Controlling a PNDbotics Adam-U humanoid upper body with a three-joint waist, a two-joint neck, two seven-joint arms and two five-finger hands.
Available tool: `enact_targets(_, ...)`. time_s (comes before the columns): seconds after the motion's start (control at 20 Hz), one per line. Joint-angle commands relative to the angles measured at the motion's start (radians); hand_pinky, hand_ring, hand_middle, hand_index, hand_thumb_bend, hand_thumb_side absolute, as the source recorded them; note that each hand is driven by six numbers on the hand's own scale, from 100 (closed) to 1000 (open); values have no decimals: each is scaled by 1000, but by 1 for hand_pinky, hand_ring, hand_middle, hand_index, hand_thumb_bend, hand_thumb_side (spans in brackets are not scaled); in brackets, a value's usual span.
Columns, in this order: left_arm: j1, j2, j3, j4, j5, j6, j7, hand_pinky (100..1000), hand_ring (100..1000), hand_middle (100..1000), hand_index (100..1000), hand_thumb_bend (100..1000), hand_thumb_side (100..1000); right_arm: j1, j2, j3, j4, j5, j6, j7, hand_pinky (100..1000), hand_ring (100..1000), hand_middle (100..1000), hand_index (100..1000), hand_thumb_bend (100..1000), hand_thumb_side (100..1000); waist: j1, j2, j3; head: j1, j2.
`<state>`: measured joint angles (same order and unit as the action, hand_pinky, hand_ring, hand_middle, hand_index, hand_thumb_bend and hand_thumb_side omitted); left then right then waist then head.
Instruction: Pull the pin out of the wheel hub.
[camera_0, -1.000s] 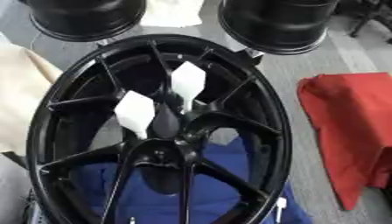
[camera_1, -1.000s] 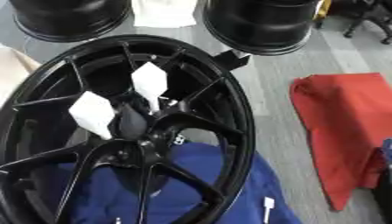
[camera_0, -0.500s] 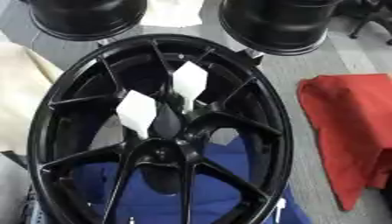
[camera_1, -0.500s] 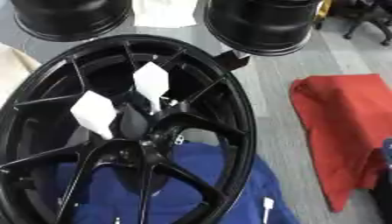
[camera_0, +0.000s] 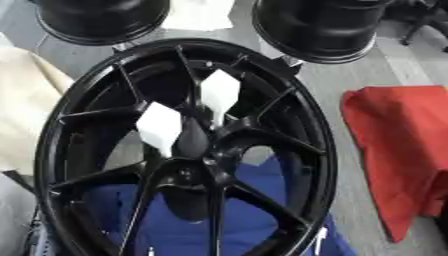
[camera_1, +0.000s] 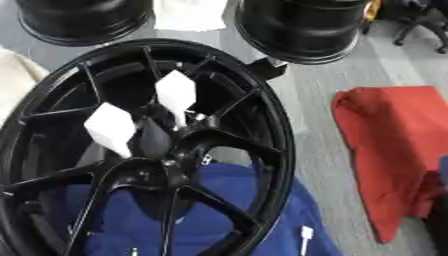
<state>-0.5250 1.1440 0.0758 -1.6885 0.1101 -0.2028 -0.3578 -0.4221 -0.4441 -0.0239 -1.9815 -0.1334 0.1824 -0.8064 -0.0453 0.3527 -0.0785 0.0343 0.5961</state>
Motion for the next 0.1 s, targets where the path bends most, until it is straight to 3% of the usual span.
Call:
enact_targets(0.05, -20, 45, -15, -97, 10, 1, -6, 779, 695, 586, 691, 100, 383, -9, -25, -3, -18, 6, 3, -2, 520, 614, 566, 632, 144, 371, 5, -25, 0, 5, -1)
enact_targets(0.1, -23, 46, -21, -123, 6, 1, -12, 779, 695, 586, 691, 100, 379, -8, -24, -3, -18, 6, 2, -2, 520, 614, 566, 632, 144, 371, 6, -25, 0, 6, -1)
